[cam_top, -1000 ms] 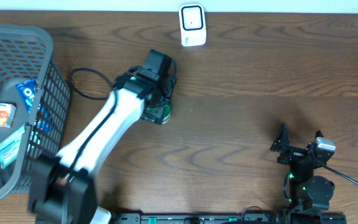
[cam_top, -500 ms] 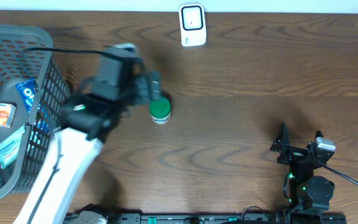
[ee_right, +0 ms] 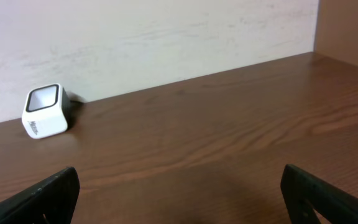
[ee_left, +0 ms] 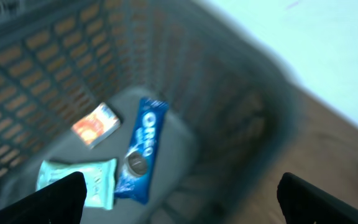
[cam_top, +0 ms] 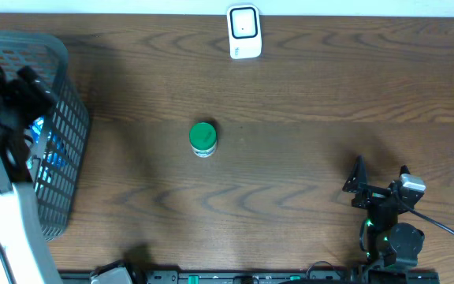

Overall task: Scan the item barcode
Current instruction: 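Reach the left gripper into the basket and grasp the blue Oreo packet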

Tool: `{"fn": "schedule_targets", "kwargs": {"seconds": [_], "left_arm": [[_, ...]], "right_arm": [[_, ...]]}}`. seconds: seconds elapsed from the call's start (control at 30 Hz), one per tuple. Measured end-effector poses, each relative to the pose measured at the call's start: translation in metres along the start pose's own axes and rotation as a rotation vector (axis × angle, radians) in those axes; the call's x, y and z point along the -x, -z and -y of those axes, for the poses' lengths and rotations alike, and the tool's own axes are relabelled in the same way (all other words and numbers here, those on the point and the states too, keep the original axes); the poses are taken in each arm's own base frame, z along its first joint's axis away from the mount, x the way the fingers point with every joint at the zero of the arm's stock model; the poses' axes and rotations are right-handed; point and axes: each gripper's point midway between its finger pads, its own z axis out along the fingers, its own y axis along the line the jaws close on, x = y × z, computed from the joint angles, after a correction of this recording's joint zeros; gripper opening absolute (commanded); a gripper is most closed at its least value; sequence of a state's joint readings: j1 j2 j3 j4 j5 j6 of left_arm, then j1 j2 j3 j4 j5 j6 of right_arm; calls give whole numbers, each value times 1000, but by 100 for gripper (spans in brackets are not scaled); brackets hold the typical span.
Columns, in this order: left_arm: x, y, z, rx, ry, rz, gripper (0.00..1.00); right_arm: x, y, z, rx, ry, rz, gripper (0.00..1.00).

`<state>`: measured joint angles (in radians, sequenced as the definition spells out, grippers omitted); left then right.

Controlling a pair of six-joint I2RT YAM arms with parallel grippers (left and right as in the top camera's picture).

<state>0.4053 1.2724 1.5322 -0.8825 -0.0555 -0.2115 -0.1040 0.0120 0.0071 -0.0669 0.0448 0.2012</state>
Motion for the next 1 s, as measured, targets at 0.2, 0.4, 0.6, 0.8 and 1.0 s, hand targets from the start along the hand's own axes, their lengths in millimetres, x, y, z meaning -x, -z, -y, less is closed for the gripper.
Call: {"fn": "schedule_targets", "kwargs": {"seconds": [0.2, 0.4, 0.6, 0.8, 1.0], "left_arm": [[-25, -83, -30, 110, 32, -188, 98], [-58, -151, -44, 163, 37, -337, 98], [-99, -208, -51, 193, 27, -462, 98], [-124, -242, -57, 205, 10, -518, 98], [-140, -261, -68, 215, -4, -555, 98]], "right_arm": [[0, 0, 0, 0, 0, 0, 99], [0, 0, 0, 0, 0, 0, 99], [0, 0, 0, 0, 0, 0, 99], [0, 0, 0, 0, 0, 0, 99], [0, 0, 0, 0, 0, 0, 99]]}}
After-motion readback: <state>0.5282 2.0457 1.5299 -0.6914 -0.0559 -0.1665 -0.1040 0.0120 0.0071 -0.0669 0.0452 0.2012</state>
